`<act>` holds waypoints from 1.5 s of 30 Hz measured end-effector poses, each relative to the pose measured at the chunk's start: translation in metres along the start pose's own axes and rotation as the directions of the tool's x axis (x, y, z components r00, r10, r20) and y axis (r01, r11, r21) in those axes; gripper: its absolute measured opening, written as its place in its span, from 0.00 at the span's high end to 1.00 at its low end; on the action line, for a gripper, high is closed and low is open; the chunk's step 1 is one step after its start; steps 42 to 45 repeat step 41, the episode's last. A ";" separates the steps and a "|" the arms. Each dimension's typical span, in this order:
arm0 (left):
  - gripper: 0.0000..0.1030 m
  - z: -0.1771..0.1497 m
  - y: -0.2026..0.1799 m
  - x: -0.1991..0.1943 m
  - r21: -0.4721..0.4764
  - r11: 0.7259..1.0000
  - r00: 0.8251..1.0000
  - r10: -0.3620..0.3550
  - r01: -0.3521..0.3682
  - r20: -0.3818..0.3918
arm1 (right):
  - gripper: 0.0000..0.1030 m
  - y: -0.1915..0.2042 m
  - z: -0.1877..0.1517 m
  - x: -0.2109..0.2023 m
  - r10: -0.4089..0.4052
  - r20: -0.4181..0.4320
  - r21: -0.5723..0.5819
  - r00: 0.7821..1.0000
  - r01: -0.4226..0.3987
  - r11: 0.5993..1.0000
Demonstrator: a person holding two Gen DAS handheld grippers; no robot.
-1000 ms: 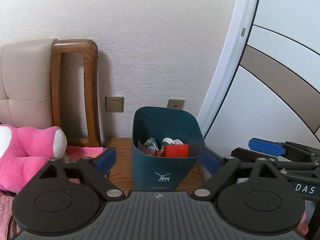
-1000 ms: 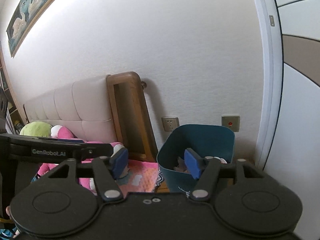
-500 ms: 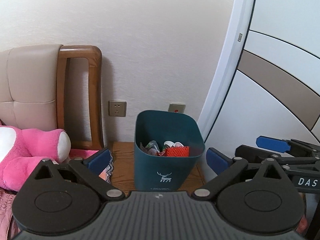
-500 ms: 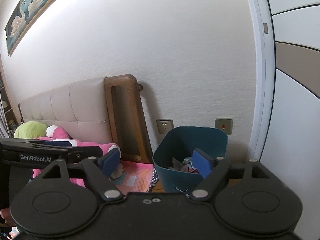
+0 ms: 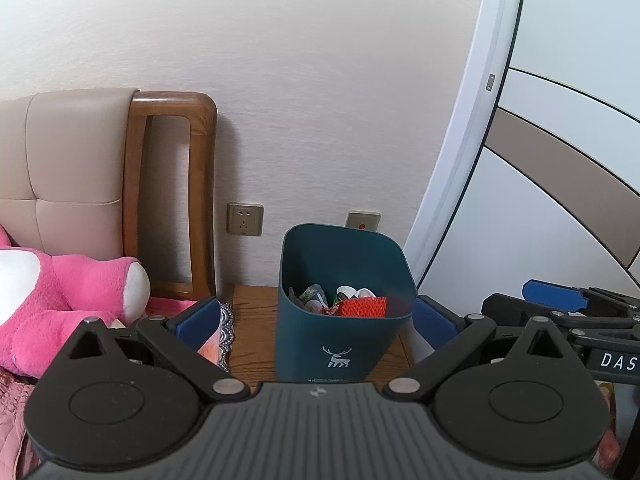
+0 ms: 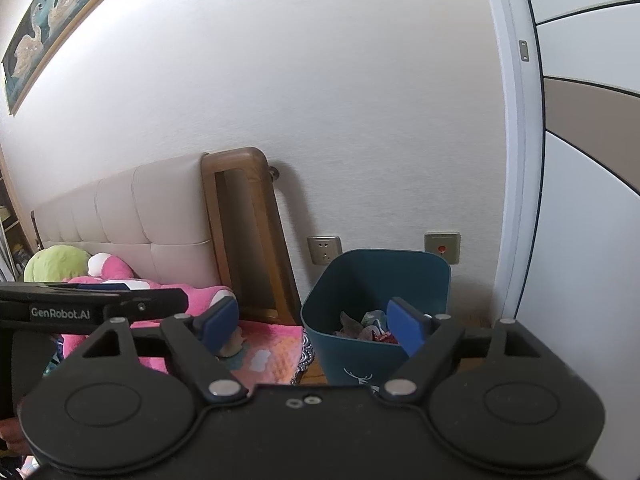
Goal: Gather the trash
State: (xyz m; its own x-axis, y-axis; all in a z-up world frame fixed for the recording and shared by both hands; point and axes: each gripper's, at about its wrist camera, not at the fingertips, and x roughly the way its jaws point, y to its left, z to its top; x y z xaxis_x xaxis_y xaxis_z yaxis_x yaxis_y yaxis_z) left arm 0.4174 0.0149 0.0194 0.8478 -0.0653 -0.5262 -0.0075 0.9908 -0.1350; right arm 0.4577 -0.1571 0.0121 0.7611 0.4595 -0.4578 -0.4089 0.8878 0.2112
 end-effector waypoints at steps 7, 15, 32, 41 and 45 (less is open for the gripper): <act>0.00 0.000 0.000 -0.004 0.009 1.000 1.000 -0.005 0.005 0.010 | 0.21 0.002 0.000 -0.001 -0.012 0.008 0.001 1.000 0.012 1.000; 0.00 -0.001 0.002 -0.002 0.007 1.000 1.000 -0.008 0.008 -0.005 | 0.20 0.004 -0.002 -0.003 -0.029 0.010 0.011 1.000 0.029 1.000; 0.00 -0.004 0.008 -0.001 0.010 1.000 0.999 -0.025 0.026 -0.041 | 0.20 0.004 -0.001 0.001 -0.036 -0.005 0.019 0.999 0.036 0.999; 0.00 -0.005 0.008 0.003 0.008 1.000 0.998 -0.018 0.018 -0.059 | 0.20 0.000 0.000 0.005 -0.036 -0.017 0.026 0.999 0.036 0.999; 0.00 -0.005 0.008 0.003 0.008 1.000 0.998 -0.018 0.018 -0.059 | 0.20 0.000 0.000 0.005 -0.036 -0.017 0.026 0.999 0.036 0.999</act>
